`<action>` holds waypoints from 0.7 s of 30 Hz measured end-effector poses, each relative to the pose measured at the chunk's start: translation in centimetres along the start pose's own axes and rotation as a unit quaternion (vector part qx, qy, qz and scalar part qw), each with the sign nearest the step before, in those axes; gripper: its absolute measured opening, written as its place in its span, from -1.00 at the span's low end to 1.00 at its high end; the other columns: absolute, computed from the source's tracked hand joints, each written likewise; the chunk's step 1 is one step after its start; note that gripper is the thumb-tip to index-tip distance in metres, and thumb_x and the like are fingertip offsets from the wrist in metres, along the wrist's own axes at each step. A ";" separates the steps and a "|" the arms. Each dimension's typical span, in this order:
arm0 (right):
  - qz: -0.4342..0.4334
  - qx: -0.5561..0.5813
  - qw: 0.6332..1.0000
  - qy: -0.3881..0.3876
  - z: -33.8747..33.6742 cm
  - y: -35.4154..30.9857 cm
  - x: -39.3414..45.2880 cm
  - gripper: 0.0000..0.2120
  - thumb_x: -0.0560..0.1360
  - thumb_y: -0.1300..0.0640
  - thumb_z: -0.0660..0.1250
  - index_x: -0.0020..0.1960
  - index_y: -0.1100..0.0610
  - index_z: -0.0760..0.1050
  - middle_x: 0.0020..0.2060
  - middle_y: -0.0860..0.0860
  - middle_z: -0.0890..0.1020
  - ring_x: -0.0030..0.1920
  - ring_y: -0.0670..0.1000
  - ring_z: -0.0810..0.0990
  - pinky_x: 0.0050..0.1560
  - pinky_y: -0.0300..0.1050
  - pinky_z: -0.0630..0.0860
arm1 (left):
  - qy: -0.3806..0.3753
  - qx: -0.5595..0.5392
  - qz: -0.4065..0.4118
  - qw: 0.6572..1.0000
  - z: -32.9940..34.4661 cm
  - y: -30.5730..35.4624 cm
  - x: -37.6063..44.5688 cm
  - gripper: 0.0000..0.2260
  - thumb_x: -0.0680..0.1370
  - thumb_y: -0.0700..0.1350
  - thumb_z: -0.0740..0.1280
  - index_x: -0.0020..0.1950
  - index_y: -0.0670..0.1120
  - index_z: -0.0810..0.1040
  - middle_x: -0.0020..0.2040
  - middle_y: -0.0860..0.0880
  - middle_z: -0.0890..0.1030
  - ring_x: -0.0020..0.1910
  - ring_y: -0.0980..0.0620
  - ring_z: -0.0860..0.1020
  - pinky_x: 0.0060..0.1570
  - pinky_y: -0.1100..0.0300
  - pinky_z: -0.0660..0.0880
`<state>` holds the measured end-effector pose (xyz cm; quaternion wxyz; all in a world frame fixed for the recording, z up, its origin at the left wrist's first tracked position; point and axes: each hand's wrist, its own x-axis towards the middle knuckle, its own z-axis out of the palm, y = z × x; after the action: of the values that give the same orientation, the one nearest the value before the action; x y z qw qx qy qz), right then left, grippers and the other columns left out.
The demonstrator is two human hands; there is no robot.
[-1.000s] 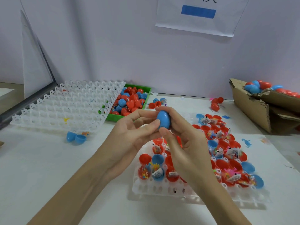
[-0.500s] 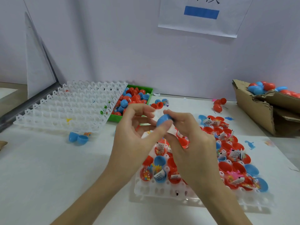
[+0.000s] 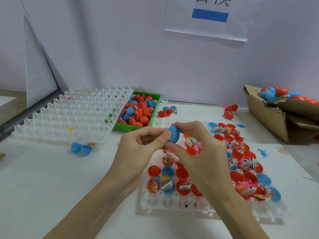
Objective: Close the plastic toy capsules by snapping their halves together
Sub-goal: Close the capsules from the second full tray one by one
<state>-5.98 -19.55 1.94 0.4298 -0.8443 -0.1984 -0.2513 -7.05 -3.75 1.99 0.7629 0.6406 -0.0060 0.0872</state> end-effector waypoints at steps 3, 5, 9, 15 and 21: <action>0.007 0.001 1.000 -0.012 -0.1 0.2 0.1 -0.61 0.40 0.01 0.59 0.16 -0.07 0.55 -0.02 -0.28 0.61 0.06 -0.25 0.59 0.13 -0.53 0.41 | 0.009 0.023 0.008 1.000 0.0 -0.2 0.0 -0.84 0.51 -0.08 0.51 0.04 -0.09 0.77 -0.09 -0.05 0.77 -0.07 0.04 0.74 -0.10 0.42 0.56; 0.018 0.008 1.000 -0.024 -0.2 0.2 0.1 -0.64 0.41 0.00 0.57 0.12 -0.14 0.50 -0.05 -0.31 0.59 0.11 -0.27 0.56 0.14 -0.53 0.39 | 0.007 0.024 0.006 1.000 -0.1 -0.2 -0.1 -0.83 0.49 -0.05 0.51 0.04 -0.08 0.78 -0.09 -0.07 0.77 -0.08 -0.01 0.75 -0.08 0.38 0.58; 0.040 0.010 0.999 -0.024 -0.3 0.2 0.4 -0.65 0.43 -0.02 0.55 0.10 -0.18 0.46 -0.06 -0.38 0.56 0.11 -0.30 0.55 0.09 -0.51 0.42 | -0.012 0.025 0.000 1.000 -0.1 -0.1 0.0 -0.78 0.56 0.04 0.42 0.08 -0.01 0.77 -0.04 -0.08 0.77 -0.03 -0.07 0.75 -0.01 0.31 0.62; 0.074 0.031 0.996 0.038 -2.7 1.4 2.2 -0.63 0.45 0.01 0.53 0.19 -0.08 0.50 0.02 -0.37 0.57 0.11 -0.32 0.57 0.15 -0.52 0.44 | -0.010 -0.002 -0.016 1.000 -0.4 0.4 0.5 -0.61 0.62 0.18 0.25 0.00 -0.03 0.77 -0.05 -0.15 0.76 -0.08 -0.15 0.74 -0.07 0.16 0.68; 0.078 -0.102 0.981 0.145 -9.7 6.1 9.7 -0.52 0.55 0.10 0.48 0.43 0.14 0.47 0.18 -0.13 0.61 0.14 -0.13 0.59 0.15 -0.42 0.47 | 0.005 -0.018 -0.030 0.999 -1.3 0.4 1.3 -0.56 0.59 0.17 0.28 -0.14 -0.15 0.76 -0.15 -0.26 0.72 -0.25 -0.13 0.68 -0.19 0.12 0.63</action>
<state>2.61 -29.75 8.83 0.3841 -0.8510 -0.0405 -0.3559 -6.01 -2.22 2.34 0.7765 0.6263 0.0157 0.0673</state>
